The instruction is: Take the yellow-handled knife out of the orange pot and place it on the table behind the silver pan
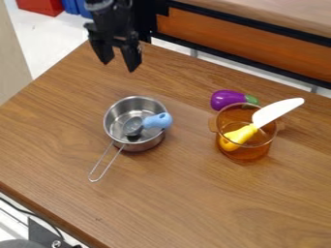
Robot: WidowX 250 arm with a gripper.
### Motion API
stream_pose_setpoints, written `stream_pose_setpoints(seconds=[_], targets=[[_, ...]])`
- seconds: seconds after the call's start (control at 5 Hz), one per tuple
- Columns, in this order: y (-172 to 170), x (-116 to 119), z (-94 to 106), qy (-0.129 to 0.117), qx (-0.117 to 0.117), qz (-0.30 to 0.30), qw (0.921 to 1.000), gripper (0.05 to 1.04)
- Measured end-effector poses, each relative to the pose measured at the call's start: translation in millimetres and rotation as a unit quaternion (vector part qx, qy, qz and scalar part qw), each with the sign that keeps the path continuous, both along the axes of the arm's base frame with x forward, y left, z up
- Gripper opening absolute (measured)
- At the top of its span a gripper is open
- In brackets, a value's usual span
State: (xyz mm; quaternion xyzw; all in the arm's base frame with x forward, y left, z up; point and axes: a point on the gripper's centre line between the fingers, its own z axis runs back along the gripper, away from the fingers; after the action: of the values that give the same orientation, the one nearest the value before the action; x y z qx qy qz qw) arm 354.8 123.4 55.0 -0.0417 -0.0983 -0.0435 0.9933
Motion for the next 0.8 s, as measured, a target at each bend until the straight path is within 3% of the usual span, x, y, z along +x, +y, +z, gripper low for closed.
stream_pose_setpoints(seconds=[0.4, 0.8], targets=[[-93, -1, 21.9, 0.005, -0.037, -0.101, 0.9942, 0.999], [-169, -3, 17.2, 0.011, -0.029, -0.176, 0.9840, 0.997]])
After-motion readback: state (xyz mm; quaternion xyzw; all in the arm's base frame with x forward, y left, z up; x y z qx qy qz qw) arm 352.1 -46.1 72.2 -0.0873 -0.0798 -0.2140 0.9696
